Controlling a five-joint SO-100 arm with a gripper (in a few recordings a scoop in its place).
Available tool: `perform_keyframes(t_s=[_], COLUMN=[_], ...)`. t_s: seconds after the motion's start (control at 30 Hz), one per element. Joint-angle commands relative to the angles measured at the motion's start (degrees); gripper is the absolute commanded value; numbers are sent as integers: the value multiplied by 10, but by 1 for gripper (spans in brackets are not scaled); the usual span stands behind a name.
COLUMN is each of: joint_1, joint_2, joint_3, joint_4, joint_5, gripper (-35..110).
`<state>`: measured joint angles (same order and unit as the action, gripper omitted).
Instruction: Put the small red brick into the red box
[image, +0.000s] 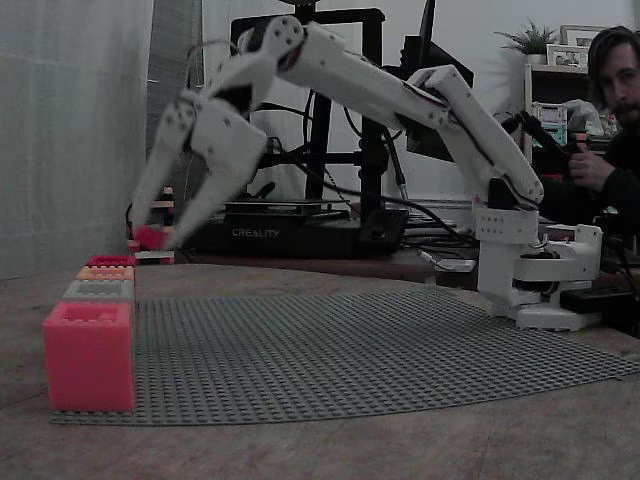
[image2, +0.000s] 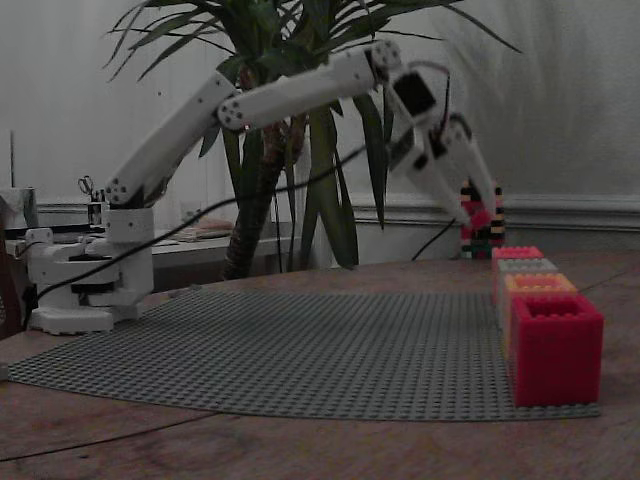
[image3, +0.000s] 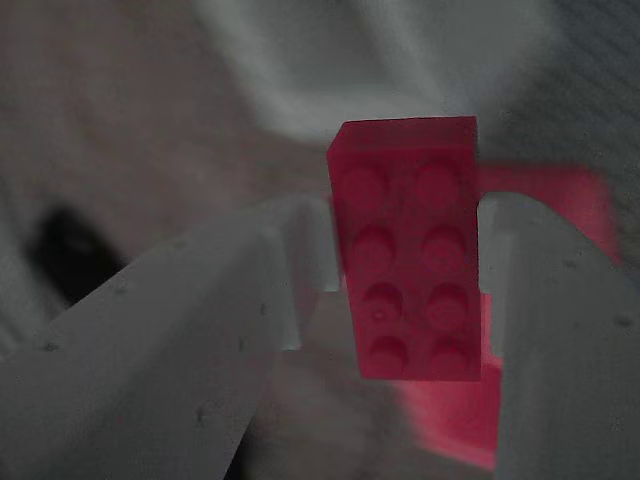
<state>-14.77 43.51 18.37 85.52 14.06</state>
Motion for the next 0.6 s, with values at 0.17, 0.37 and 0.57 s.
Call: perform_keyframes(t_s=[0.17, 0.37, 0.57], joint_1=[113, 179, 233], joint_2=[163, 258, 323], joint_3=[30, 225, 404], joint_4=[-43, -170, -313], joint_5=[-138, -225, -278], gripper=[0, 0, 0])
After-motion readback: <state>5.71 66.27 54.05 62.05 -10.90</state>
